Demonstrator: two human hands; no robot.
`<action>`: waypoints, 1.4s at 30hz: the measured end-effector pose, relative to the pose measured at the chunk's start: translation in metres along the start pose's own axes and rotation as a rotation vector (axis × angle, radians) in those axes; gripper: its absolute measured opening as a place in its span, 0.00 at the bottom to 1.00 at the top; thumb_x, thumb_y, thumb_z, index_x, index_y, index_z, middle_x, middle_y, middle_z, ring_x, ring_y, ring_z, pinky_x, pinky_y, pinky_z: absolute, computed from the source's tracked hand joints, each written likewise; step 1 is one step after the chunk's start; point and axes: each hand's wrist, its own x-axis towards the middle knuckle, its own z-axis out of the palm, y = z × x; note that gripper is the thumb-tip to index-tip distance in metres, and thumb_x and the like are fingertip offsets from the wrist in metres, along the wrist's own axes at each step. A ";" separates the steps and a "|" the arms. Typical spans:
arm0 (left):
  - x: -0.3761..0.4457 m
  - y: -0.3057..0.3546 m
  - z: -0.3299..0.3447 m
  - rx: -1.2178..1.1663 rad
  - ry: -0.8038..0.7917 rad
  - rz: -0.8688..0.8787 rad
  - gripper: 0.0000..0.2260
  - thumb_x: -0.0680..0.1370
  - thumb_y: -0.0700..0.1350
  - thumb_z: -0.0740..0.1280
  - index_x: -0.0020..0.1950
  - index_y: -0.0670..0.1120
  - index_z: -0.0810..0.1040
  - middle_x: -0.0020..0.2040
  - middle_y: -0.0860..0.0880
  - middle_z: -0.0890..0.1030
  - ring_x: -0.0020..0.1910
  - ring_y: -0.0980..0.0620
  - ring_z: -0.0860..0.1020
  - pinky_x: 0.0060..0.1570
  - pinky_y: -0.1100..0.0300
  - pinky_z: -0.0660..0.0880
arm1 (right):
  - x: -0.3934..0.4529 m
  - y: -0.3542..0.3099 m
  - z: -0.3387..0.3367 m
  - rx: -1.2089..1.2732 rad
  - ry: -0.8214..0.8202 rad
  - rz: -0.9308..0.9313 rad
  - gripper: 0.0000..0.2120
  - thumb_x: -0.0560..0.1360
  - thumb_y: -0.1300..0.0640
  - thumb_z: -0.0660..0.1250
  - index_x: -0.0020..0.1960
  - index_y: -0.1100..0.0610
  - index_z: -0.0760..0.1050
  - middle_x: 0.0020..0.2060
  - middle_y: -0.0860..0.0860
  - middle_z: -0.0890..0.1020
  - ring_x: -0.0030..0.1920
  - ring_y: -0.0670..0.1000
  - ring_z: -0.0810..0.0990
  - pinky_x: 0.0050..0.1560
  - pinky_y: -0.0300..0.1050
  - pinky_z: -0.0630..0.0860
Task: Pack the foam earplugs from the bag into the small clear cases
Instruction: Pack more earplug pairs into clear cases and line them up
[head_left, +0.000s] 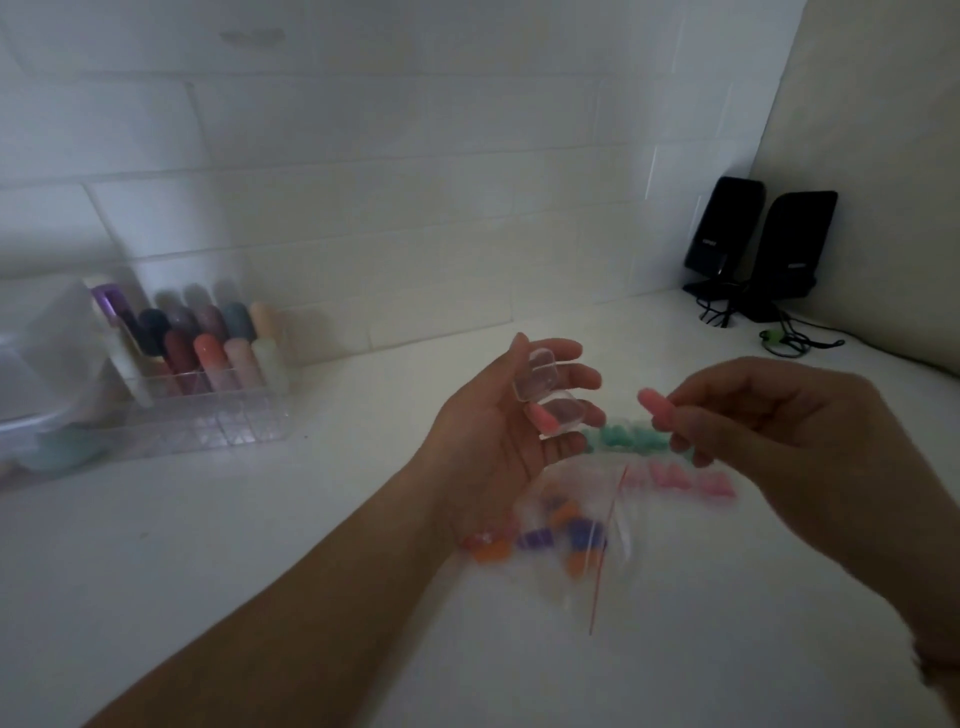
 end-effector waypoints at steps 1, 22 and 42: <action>-0.003 -0.001 0.003 0.029 -0.038 -0.010 0.18 0.78 0.54 0.58 0.56 0.41 0.76 0.48 0.42 0.80 0.41 0.46 0.79 0.40 0.54 0.74 | -0.001 -0.002 0.005 0.042 0.062 0.005 0.09 0.66 0.44 0.71 0.38 0.49 0.81 0.34 0.45 0.84 0.32 0.44 0.82 0.34 0.32 0.78; -0.009 -0.004 0.008 -0.053 -0.261 -0.104 0.15 0.79 0.44 0.59 0.63 0.39 0.73 0.57 0.39 0.77 0.43 0.46 0.80 0.40 0.56 0.79 | -0.007 0.009 0.029 -0.262 0.146 -0.180 0.10 0.72 0.43 0.63 0.48 0.46 0.79 0.39 0.38 0.79 0.40 0.42 0.78 0.37 0.28 0.72; -0.014 -0.021 0.017 1.246 0.011 0.628 0.17 0.70 0.45 0.76 0.57 0.48 0.80 0.53 0.55 0.80 0.50 0.55 0.80 0.50 0.58 0.79 | 0.002 0.010 0.014 0.035 0.052 0.389 0.07 0.66 0.47 0.75 0.37 0.51 0.83 0.32 0.55 0.84 0.29 0.49 0.76 0.29 0.39 0.70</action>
